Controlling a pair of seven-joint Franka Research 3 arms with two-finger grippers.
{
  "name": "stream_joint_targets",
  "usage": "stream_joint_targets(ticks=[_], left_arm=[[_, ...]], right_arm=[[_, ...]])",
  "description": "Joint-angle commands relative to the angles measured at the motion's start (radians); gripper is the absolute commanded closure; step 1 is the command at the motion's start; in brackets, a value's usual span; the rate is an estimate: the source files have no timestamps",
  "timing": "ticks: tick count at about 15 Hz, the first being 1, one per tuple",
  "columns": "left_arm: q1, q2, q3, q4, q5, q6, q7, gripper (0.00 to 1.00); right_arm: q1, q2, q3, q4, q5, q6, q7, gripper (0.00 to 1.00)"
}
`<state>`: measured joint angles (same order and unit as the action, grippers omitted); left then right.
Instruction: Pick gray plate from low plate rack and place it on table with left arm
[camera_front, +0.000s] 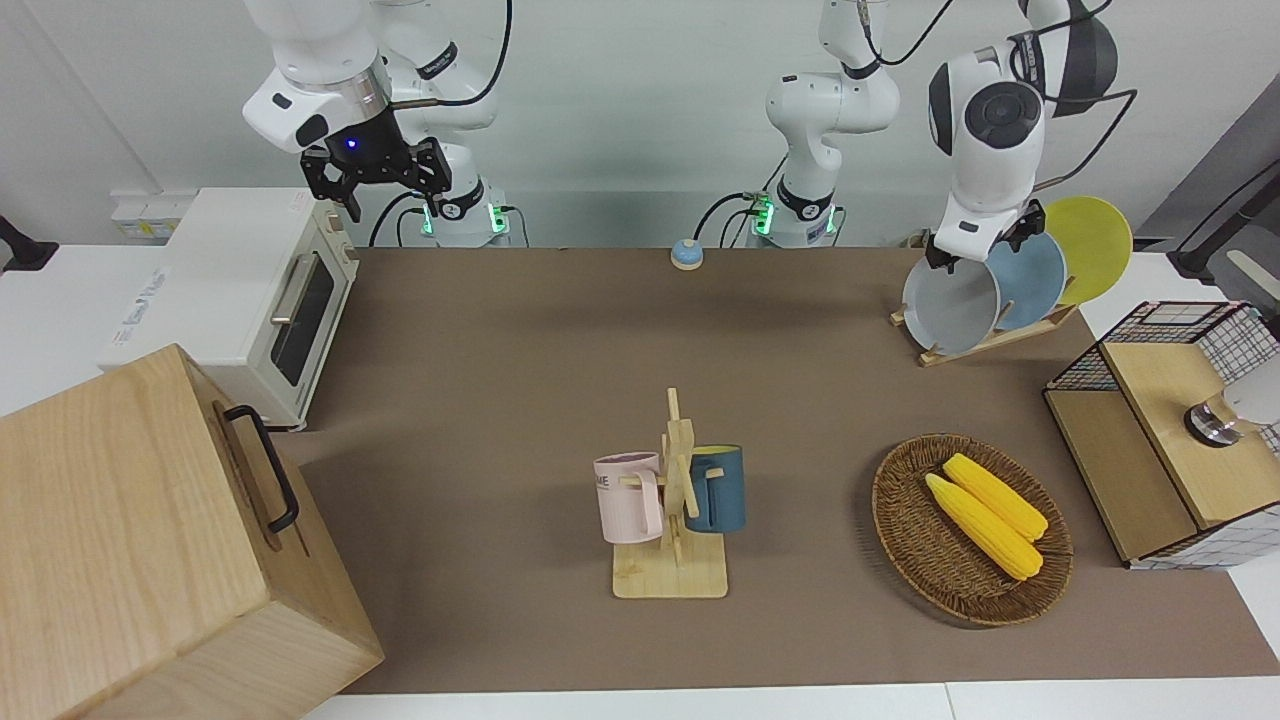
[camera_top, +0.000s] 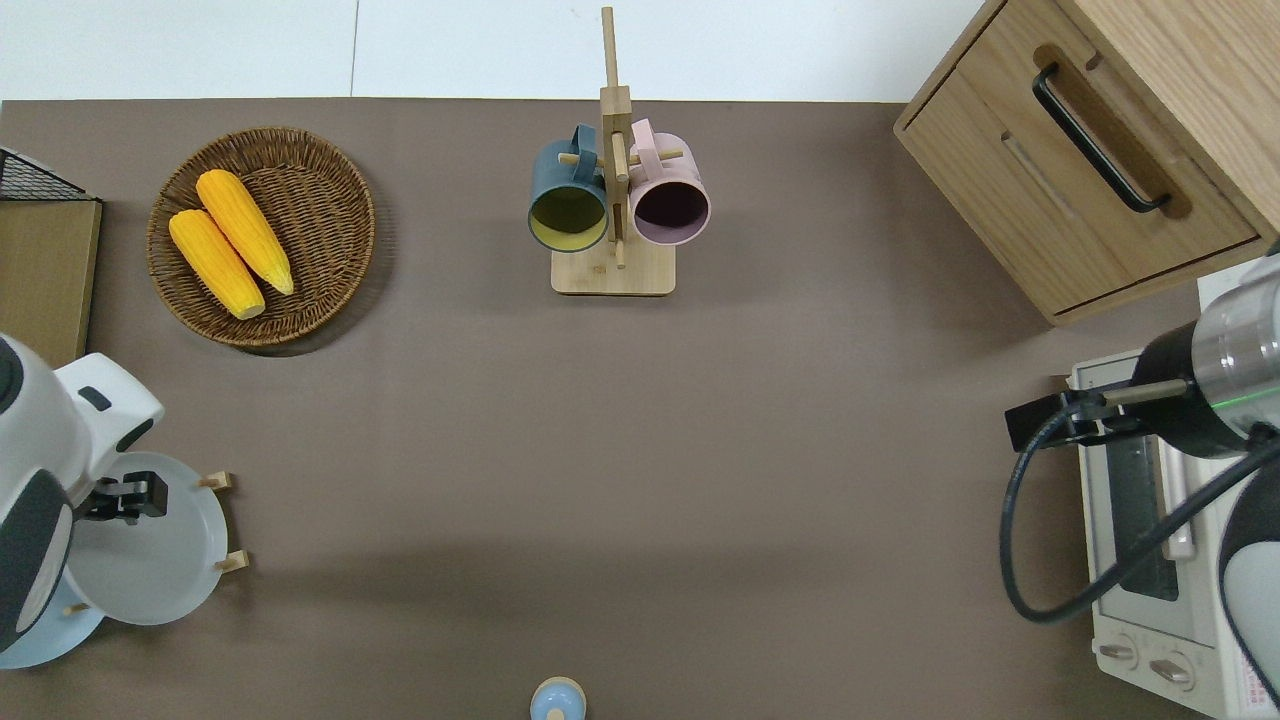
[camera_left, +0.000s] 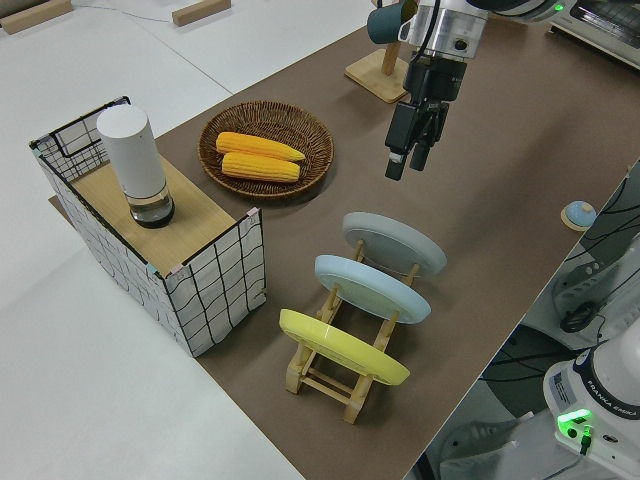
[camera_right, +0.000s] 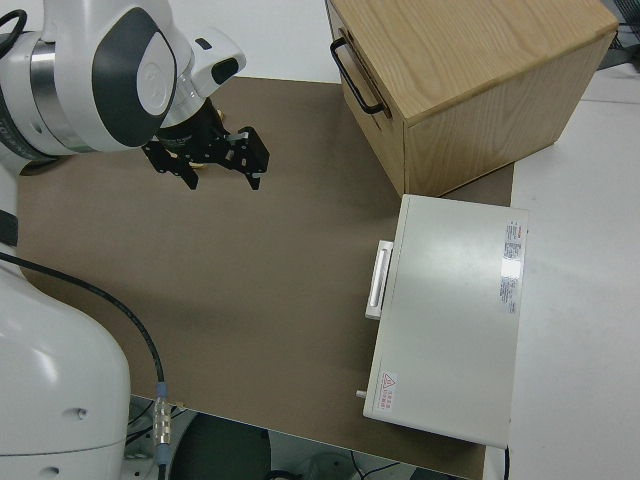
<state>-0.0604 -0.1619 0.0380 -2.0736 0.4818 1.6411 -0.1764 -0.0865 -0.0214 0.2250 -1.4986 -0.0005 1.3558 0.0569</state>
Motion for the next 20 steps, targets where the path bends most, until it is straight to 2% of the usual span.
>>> stream_joint_targets(ticks=[1,4,7,8,10,14,15,20], left_arm=[[0.008,-0.024,0.043,-0.092,0.058,0.057,0.009,0.01],[0.008,-0.008,0.075,-0.117,0.058,0.062,0.008,0.04],[0.011,0.007,0.088,-0.126,0.058,0.071,-0.001,0.36],[0.011,0.008,0.097,-0.128,0.057,0.08,-0.002,0.41],[0.01,0.008,0.103,-0.128,0.047,0.086,-0.005,0.63],[0.01,0.001,0.103,-0.122,0.046,0.085,0.003,0.97],[0.01,-0.001,0.103,-0.117,0.046,0.083,0.003,1.0],[0.001,-0.016,0.102,-0.05,0.023,0.025,0.014,1.0]], right_arm=[[-0.015,-0.005,0.007,0.006,0.002,-0.015,-0.003,0.011],[-0.015,-0.005,0.007,0.006,0.004,-0.015,-0.003,0.011],[-0.015,-0.005,0.007,0.006,0.004,-0.015,-0.003,0.011],[-0.015,-0.005,0.007,0.006,0.004,-0.015,-0.003,0.011],[-0.013,-0.005,0.007,0.006,0.004,-0.015,-0.003,0.013],[-0.015,-0.005,0.007,0.006,0.004,-0.015,-0.003,0.011],[-0.013,-0.005,0.007,0.006,0.004,-0.015,-0.003,0.011],[-0.015,-0.005,0.007,0.006,0.004,-0.015,-0.003,0.011]])
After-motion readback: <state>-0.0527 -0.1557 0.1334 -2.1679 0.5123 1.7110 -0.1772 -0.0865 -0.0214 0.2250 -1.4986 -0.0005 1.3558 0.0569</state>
